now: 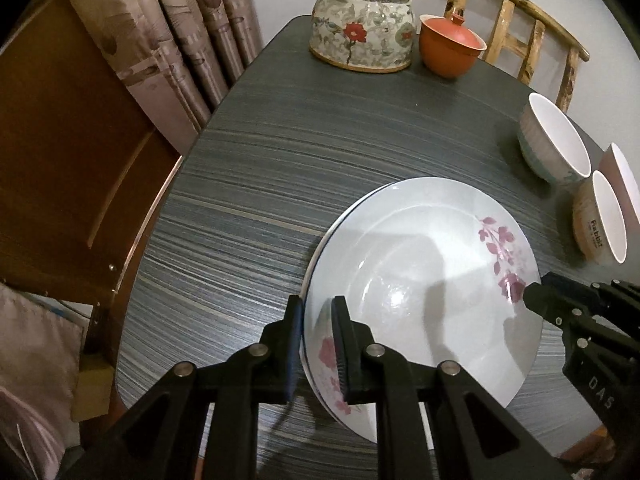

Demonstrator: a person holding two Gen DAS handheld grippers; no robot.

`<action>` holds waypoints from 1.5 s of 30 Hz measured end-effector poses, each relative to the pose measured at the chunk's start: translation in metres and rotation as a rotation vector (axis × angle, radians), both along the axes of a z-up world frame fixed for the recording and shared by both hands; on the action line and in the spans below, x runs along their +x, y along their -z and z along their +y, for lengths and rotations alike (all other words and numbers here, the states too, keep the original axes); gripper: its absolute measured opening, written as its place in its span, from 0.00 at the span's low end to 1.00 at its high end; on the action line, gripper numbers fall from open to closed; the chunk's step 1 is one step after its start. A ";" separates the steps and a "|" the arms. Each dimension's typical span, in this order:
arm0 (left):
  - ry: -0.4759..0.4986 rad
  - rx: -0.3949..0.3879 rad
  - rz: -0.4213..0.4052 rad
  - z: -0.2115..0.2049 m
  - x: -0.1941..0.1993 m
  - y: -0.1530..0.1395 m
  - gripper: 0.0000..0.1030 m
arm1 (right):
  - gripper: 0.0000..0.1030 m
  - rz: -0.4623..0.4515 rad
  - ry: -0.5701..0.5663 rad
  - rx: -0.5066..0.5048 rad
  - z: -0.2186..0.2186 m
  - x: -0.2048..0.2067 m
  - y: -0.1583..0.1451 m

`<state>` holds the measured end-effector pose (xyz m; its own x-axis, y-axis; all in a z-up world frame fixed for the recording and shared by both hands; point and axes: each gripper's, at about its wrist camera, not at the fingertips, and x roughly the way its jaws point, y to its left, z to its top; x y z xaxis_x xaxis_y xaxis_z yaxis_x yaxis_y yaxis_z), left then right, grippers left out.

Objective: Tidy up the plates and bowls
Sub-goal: 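Lift the blossom plate with the left tool and lower it onto the plate stack, then open the left tool and pull back from the plate stack, then reach the left tool to the large pink bowl and grasp its rim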

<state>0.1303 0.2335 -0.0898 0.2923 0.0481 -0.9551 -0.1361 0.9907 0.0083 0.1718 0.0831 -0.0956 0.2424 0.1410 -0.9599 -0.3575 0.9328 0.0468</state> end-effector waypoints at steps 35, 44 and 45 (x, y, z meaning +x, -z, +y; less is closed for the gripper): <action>0.241 0.005 -0.136 -0.171 0.006 -0.078 0.26 | 0.22 -0.037 0.166 0.150 -0.130 -0.023 -0.047; 0.270 -0.019 -0.119 -0.218 0.027 -0.085 0.29 | 0.24 -0.063 0.275 0.105 -0.212 -0.010 -0.059; 0.272 -0.019 -0.121 -0.222 0.030 -0.086 0.30 | 0.27 -0.067 0.287 0.100 -0.222 -0.007 -0.062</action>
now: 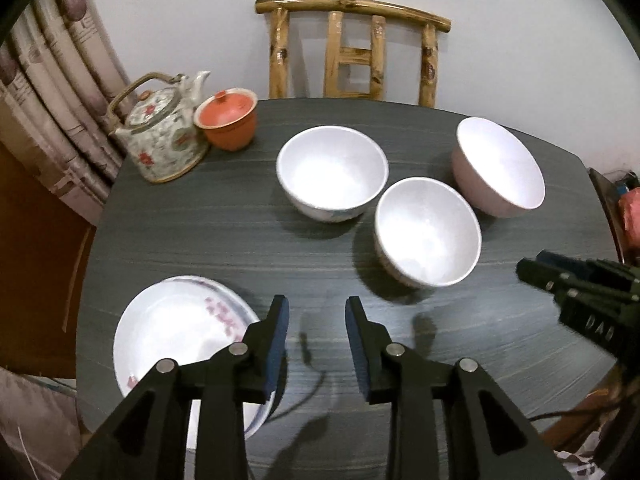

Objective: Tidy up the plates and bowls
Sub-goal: 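Reach the left tool to the large pink bowl and grasp its rim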

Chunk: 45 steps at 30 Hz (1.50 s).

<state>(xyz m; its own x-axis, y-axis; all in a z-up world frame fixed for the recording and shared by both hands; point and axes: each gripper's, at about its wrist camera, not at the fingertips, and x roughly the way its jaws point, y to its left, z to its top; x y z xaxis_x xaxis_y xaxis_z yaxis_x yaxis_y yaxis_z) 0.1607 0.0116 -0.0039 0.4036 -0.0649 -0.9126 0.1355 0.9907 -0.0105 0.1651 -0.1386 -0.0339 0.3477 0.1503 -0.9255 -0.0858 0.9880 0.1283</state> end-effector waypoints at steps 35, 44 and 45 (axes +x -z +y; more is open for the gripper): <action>0.005 -0.132 0.150 -0.153 0.157 0.048 0.34 | 0.30 0.055 0.191 -0.044 -0.191 0.147 0.023; -0.001 -0.131 0.180 -0.167 0.164 0.073 0.34 | 0.26 0.071 0.140 -0.024 -0.180 0.156 0.036; -0.001 -0.137 0.188 -0.169 0.164 0.076 0.34 | 0.24 0.074 0.137 -0.023 -0.179 0.156 0.037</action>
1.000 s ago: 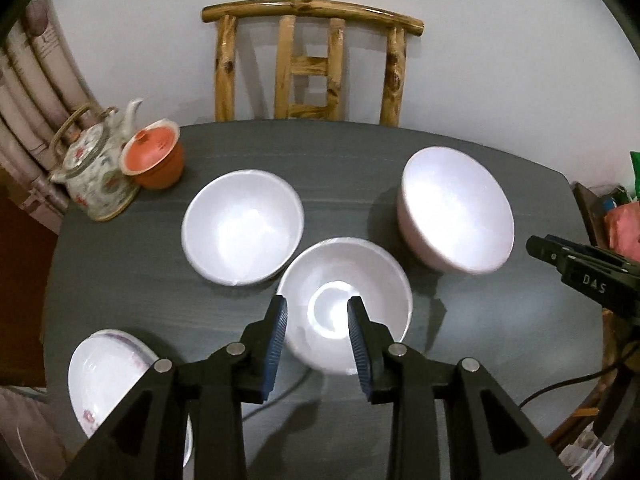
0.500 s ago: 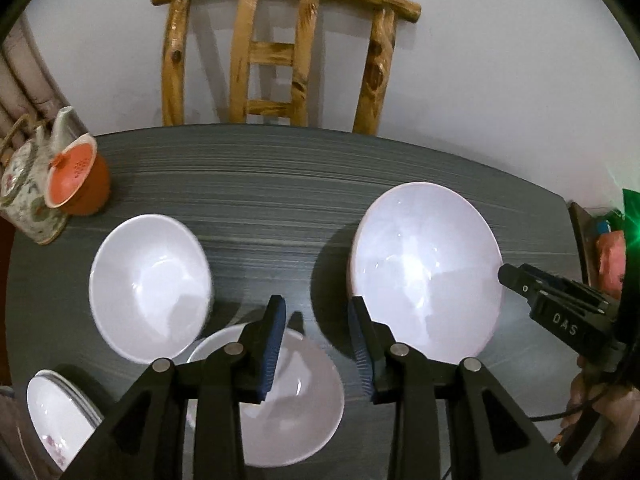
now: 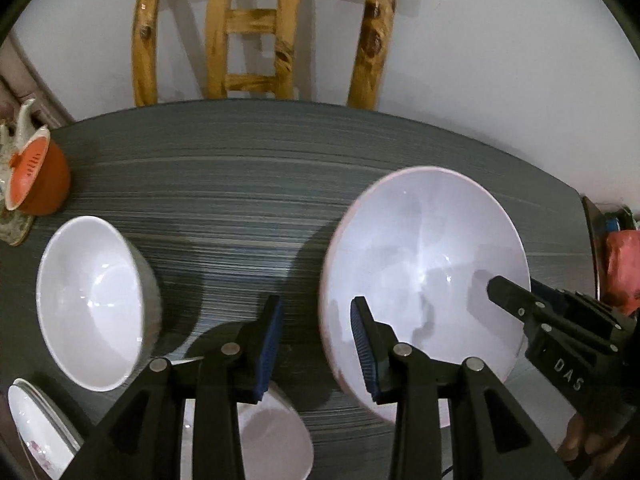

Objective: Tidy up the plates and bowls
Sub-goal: 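Reach the left tool to the large pink bowl and grasp its rim, then lift the pink bowl with the left tool and carry it across the table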

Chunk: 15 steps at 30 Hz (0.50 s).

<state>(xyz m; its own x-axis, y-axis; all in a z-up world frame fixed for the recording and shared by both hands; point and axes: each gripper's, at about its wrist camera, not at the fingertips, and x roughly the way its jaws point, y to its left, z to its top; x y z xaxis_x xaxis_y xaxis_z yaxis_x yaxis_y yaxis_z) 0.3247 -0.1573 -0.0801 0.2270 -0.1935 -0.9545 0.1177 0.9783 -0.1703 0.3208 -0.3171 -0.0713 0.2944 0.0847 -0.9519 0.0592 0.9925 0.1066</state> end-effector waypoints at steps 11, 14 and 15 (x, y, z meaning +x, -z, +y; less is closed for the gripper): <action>0.016 0.034 0.007 -0.013 -0.001 0.019 0.08 | 0.08 0.001 -0.001 0.003 0.006 -0.005 0.015; 0.032 0.038 0.009 -0.016 -0.003 0.020 0.08 | 0.07 -0.005 0.019 0.010 0.003 -0.007 0.015; 0.035 0.040 0.009 -0.017 -0.003 0.020 0.08 | 0.07 -0.006 0.024 0.010 0.003 -0.007 0.014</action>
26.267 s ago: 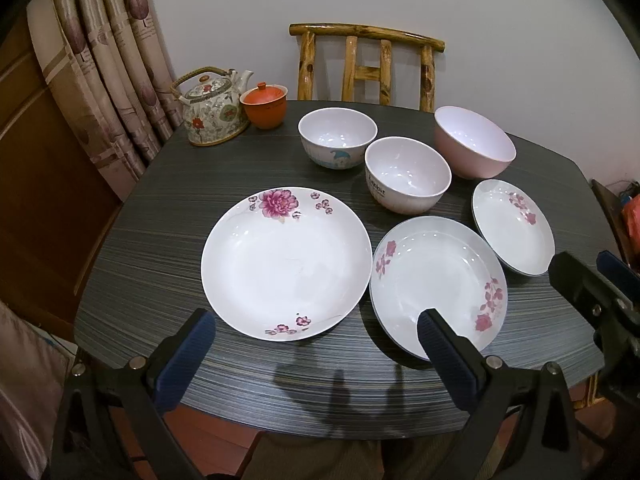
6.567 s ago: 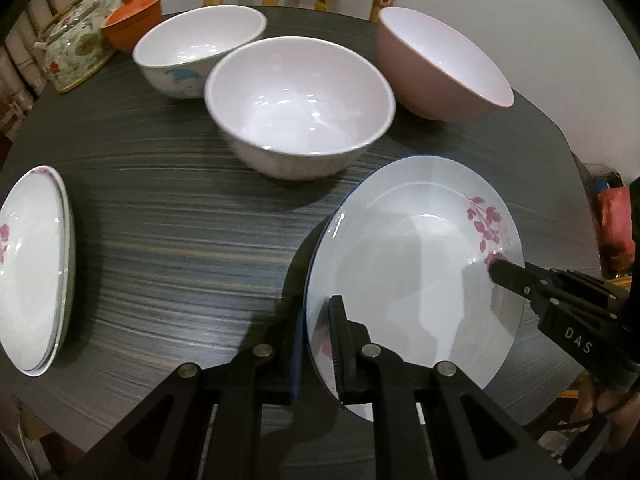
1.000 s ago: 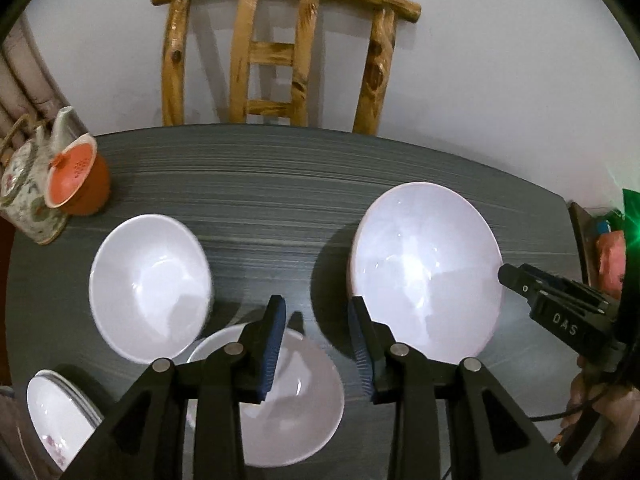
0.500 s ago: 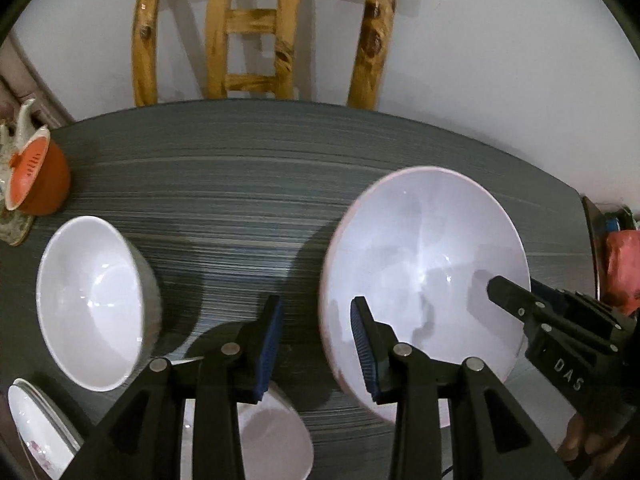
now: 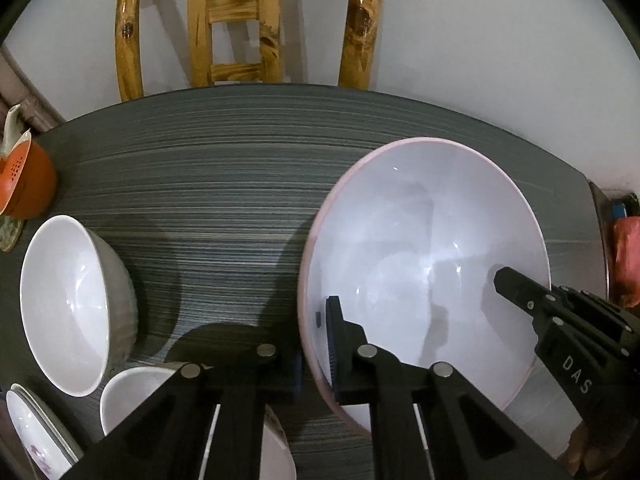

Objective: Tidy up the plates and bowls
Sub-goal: 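Lift the pink bowl with the left tool and carry it across the table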

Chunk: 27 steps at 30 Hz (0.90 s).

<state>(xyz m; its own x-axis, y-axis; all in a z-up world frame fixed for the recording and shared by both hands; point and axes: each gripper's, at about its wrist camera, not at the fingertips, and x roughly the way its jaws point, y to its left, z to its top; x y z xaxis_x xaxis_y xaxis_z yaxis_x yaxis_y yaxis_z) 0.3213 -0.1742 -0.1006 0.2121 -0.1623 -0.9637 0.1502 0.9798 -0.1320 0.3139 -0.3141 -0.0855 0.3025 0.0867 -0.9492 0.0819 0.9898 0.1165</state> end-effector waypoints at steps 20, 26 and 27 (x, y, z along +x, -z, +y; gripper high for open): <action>0.012 -0.005 -0.048 0.016 -0.010 -0.048 0.08 | 0.07 -0.015 -0.001 -0.042 0.006 -0.012 -0.031; 0.010 -0.004 -0.079 0.032 -0.015 -0.077 0.08 | 0.08 -0.032 -0.021 -0.057 0.021 -0.014 -0.050; 0.010 -0.003 -0.084 0.036 -0.017 -0.082 0.08 | 0.08 -0.037 -0.023 -0.060 0.023 -0.016 -0.054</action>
<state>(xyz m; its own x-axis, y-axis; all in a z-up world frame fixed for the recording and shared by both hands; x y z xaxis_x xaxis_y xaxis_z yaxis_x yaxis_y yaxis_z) 0.3044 -0.1387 -0.0184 0.2909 -0.1675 -0.9420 0.1710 0.9778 -0.1210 0.2984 -0.2907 -0.0313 0.3365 0.0376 -0.9409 0.0554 0.9967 0.0596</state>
